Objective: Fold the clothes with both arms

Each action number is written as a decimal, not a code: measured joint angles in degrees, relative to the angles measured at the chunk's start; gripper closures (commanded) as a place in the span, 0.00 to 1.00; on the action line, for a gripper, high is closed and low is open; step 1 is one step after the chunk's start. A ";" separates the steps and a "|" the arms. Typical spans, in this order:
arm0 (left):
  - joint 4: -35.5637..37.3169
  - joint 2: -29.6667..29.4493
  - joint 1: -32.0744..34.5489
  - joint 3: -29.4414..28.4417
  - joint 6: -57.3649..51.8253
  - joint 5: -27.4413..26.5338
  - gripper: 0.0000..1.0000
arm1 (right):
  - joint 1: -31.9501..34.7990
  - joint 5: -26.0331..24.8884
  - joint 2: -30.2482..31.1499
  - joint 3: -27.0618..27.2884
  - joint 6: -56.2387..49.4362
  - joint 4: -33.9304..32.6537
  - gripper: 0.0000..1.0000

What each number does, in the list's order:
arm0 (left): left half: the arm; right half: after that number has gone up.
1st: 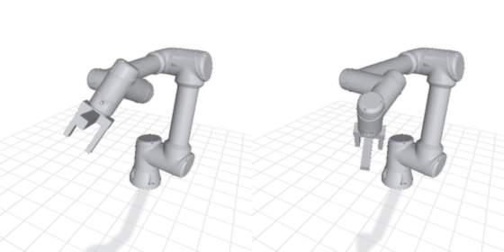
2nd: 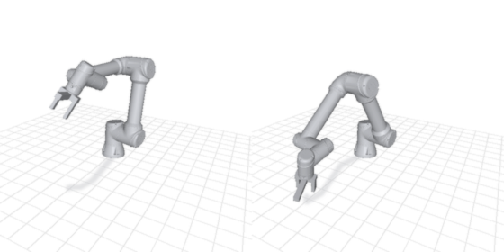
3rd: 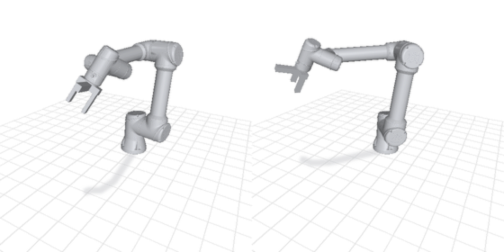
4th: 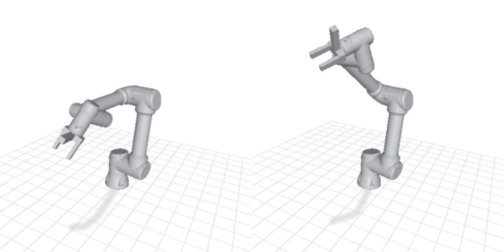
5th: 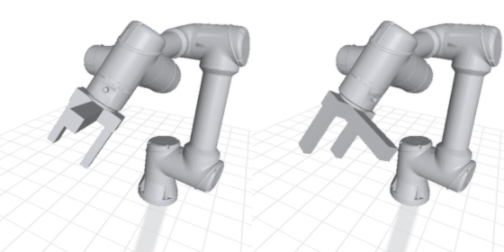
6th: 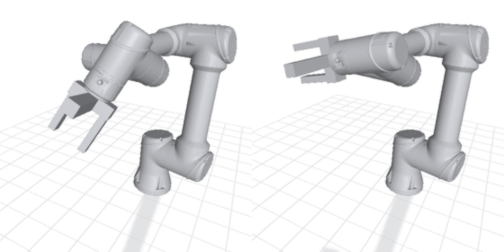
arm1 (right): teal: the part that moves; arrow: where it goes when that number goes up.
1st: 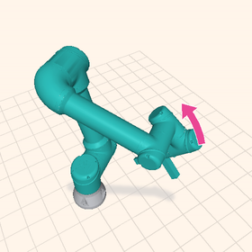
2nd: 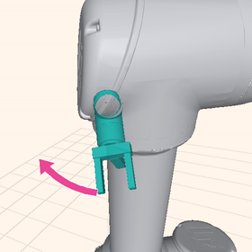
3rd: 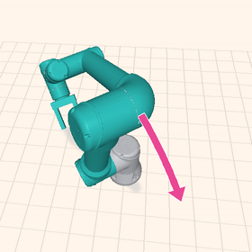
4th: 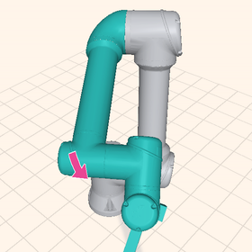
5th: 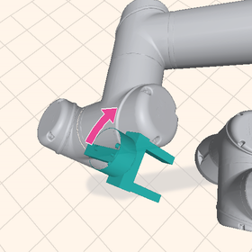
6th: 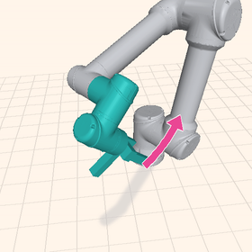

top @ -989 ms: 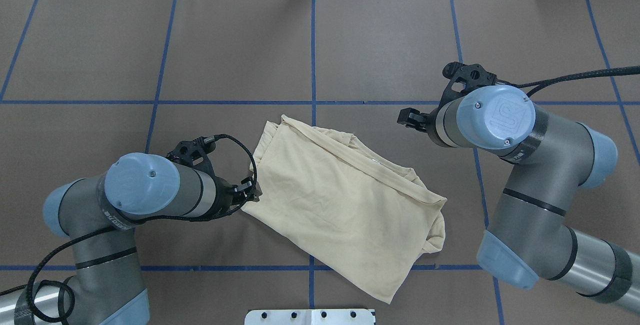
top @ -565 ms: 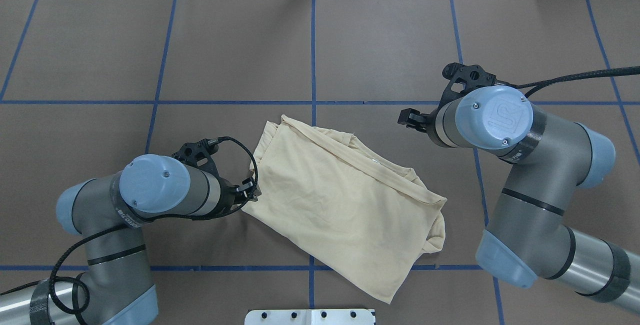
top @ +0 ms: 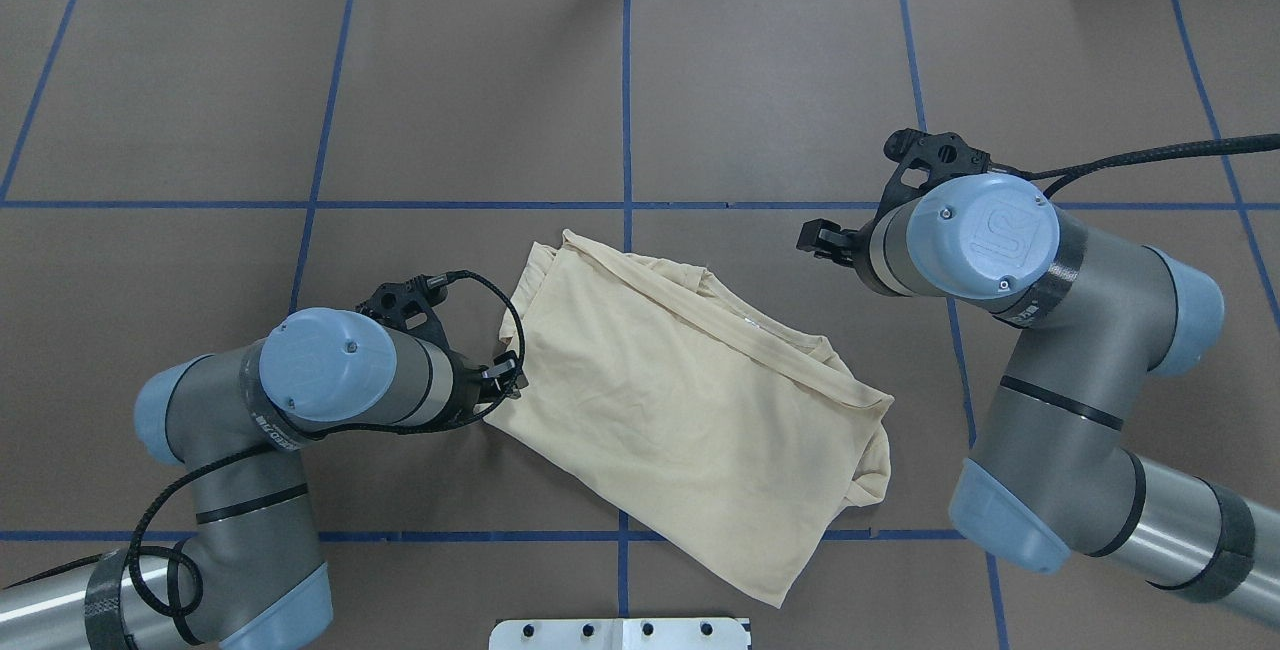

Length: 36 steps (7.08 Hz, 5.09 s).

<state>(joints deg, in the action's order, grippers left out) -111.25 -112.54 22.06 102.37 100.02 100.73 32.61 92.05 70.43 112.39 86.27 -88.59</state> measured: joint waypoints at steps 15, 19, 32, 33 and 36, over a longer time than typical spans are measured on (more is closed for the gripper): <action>-1.17 -6.12 13.02 -5.67 -11.35 -4.01 1.00 | 0.09 -0.03 0.73 -0.38 0.12 0.00 0.00; -20.09 -18.48 21.87 -31.64 -16.96 -4.07 0.00 | -0.04 0.03 1.28 -0.16 1.06 0.00 0.00; -20.72 -1.18 24.29 -8.81 -20.44 5.51 0.00 | -25.32 -16.63 -9.89 -4.25 63.58 2.25 0.22; -20.69 -0.90 24.22 -8.75 -20.36 5.33 0.00 | -25.51 -17.39 -10.41 -5.23 64.88 2.23 0.25; -20.60 -0.62 24.17 -8.76 -20.30 5.18 0.00 | -25.42 -17.77 -10.28 -6.84 65.36 1.70 0.29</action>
<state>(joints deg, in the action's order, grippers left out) -131.85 -113.15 46.23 93.61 79.72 105.91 7.19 74.28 60.15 105.55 151.63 -86.89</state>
